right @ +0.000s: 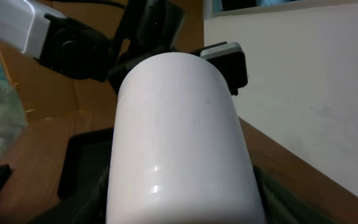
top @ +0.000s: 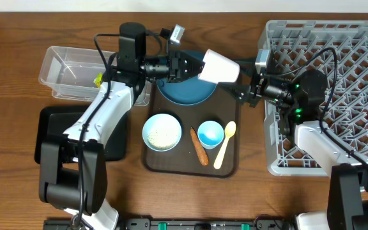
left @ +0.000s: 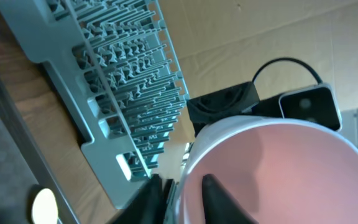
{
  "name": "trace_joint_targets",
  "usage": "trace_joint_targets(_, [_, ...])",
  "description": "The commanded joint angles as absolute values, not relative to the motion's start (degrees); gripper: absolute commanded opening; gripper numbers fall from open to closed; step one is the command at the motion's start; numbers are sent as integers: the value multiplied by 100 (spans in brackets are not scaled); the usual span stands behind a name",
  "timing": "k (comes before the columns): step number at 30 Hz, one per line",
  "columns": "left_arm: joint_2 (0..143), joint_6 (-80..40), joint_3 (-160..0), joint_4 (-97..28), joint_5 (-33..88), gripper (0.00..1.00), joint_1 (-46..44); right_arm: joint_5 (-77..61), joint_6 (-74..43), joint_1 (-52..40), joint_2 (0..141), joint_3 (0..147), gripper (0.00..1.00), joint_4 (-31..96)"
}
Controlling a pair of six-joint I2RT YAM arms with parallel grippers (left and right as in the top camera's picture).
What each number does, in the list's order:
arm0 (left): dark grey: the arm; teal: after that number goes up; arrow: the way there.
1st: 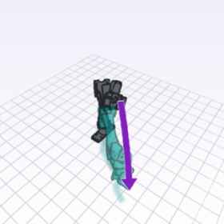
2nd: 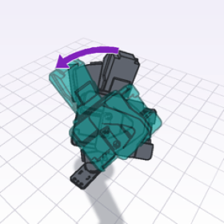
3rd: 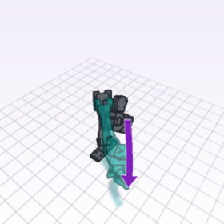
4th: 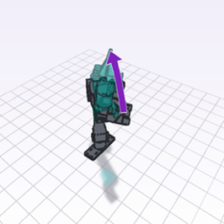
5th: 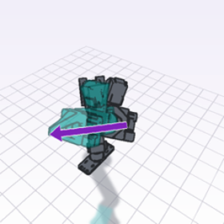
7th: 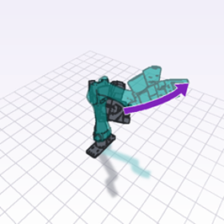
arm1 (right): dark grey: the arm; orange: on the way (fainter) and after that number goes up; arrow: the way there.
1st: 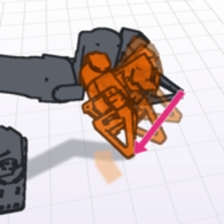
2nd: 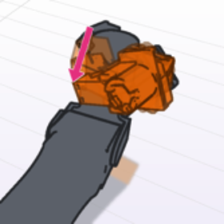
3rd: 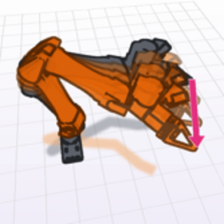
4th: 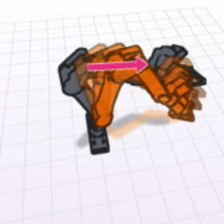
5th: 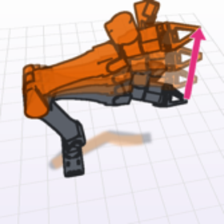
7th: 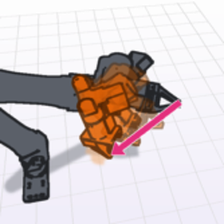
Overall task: Sort waste into correct bins and load items into the dishwasher rack
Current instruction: 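Hand pink cup from left gripper to right gripper, then carry pink cup with right gripper into dish rack, place it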
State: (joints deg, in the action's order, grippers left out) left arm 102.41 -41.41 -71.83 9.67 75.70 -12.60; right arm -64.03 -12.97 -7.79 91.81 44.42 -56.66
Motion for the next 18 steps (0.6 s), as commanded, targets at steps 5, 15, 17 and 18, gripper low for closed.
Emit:
trace_joint_targets(5, [10149, -3356, -7275, 722, 6845, 29, -1253, -6095, -1686, -816, 9194, 4495, 15, -5487])
trace_joint_targets(15, [10147, -2010, -7277, -1299, 3986, 30, -1079, -4125, -1885, -755, 9192, 4495, 1, -3638])
trace_joint_targets(17, [10147, -2014, -7275, -1428, 3959, 30, -993, -3708, -1883, -746, 9192, 4495, 1, -3470])
trace_joint_targets(18, [10145, -2014, -7277, -1481, 3957, 29, -952, -3494, -1881, -746, 9185, 4495, 1, -3389])
